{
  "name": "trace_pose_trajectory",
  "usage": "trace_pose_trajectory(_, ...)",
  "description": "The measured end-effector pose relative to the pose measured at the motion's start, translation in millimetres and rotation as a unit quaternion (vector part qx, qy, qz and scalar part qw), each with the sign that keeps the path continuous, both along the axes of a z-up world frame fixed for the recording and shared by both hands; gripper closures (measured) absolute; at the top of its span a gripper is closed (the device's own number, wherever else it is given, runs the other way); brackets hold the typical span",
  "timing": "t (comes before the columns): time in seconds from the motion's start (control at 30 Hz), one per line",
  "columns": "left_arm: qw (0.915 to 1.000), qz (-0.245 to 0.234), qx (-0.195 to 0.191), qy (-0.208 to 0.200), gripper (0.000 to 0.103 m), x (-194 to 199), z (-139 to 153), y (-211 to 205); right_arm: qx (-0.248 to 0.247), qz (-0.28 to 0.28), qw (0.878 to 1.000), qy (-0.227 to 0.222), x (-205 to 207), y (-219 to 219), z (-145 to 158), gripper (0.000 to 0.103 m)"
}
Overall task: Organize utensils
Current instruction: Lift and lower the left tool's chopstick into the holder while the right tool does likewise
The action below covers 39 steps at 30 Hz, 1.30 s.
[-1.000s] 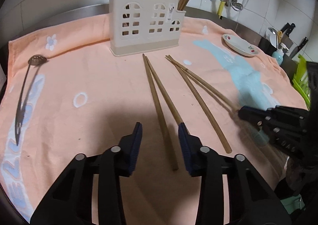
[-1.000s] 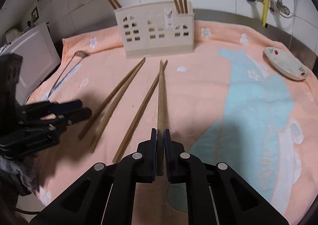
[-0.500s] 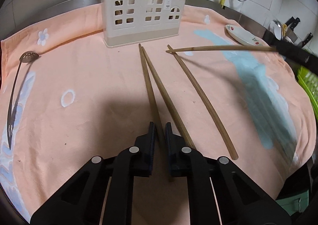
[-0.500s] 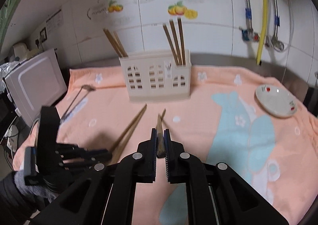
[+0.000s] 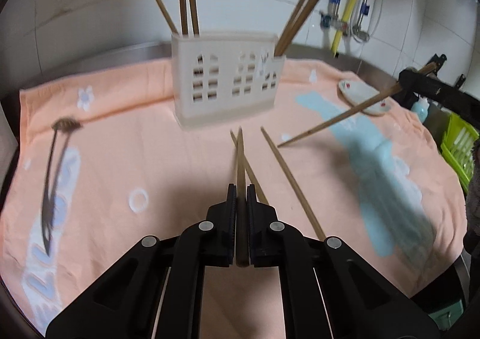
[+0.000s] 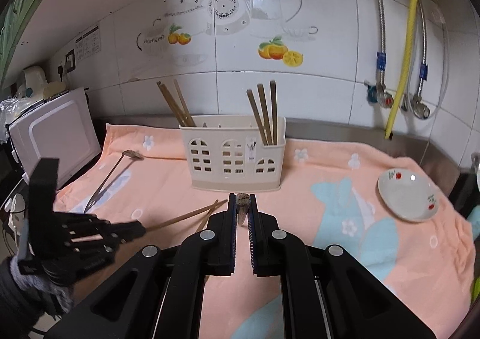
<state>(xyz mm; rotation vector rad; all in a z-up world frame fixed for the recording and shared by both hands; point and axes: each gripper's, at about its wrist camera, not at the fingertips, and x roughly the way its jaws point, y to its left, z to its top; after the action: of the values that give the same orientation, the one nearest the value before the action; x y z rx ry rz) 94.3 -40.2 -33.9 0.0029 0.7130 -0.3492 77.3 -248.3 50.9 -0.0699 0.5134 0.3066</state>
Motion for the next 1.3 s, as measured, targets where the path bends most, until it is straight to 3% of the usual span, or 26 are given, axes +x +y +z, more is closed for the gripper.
trace_pose_trajectory(0.43, 0.9972, -0.020, 0.015, -0.070, 0.098, 18.7, 67.1, -3.8, -0.029, -0.010, 0.999, -0.034, 30.2, -11.1, 43.9, 0.096)
trace_pose_trajectory(0.83, 0.9935, -0.035, 0.007, -0.108, 0.098, 34.0, 117.0, -10.1, -0.045, -0.021, 0.995, -0.082, 63.4, -14.0, 88.9, 0.096)
trace_pose_trajectory(1.3, 0.9776, -0.029, -0.021, -0.207, 0.098, 46.6, 196.7, -13.5, -0.037, -0.021, 0.992, -0.122, 91.0, -5.9, 111.7, 0.096)
